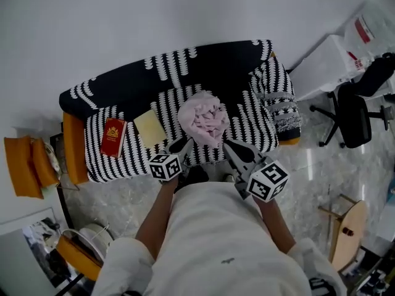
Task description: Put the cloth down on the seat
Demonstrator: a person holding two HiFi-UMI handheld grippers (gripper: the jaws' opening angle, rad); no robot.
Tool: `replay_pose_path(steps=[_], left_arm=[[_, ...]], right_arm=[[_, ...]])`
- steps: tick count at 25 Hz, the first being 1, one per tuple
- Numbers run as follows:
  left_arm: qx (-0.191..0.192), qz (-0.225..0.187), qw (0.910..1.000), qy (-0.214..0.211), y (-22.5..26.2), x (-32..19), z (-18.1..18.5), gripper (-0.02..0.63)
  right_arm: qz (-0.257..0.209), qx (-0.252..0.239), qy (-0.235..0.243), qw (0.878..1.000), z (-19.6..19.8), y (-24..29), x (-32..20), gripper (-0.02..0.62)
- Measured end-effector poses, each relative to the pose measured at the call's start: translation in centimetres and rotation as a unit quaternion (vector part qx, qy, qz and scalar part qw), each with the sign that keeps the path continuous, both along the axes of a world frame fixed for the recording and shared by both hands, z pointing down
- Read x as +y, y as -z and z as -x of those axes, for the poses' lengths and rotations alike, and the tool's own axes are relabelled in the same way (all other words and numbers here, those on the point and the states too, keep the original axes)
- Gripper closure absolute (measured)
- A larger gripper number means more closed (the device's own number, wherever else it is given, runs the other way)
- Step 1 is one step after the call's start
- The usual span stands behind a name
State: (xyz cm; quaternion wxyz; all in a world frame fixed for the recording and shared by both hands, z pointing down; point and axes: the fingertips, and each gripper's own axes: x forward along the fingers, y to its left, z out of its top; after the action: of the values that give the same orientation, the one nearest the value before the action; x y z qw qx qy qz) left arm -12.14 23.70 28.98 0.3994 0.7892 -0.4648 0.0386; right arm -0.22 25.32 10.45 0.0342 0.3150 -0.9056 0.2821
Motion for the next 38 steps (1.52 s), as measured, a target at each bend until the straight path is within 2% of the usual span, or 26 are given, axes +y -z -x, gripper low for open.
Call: replay_pose_path(steps=[8,12,18,22,26,32,38], left_arm=[[-0.058,-0.042,0.9971,-0.027,4.6,5.5,-6.4,0.543],[-0.087,-0.056,0.9943,-0.027,7.0,8.5,-9.5,0.555],[-0.098,-0.082,0.9918,0.000,10.0,12.7,-12.8,0.578],[-0.101,-0.095,0.9901,0.024,11.6,15.5,-14.1,0.583],[-0.099,-0.120,0.9872,0.034,13.9,17.6,-14.9,0.583],[-0.103,-0.153,0.9822,0.036,16.3,20.0,-14.6,0.585],[-0.102,-0.167,0.9803,0.027,17.2,21.7,-13.4,0.594]], right_arm=[[-0.006,0.009,0.028,1.000,-5.4,-0.5,5.2,0.586],[-0.017,-0.002,0.077,0.997,-7.0,-0.3,8.7,0.586],[-0.024,-0.014,0.135,0.990,-8.4,-0.4,12.6,0.588],[-0.002,-0.033,0.167,0.985,-8.8,-1.0,14.9,0.588],[-0.012,-0.044,0.179,0.983,-8.9,-0.4,15.9,0.588],[-0.031,-0.035,0.178,0.983,-8.5,0.0,16.6,0.588],[-0.030,-0.038,0.169,0.984,-6.9,-0.4,17.5,0.588]])
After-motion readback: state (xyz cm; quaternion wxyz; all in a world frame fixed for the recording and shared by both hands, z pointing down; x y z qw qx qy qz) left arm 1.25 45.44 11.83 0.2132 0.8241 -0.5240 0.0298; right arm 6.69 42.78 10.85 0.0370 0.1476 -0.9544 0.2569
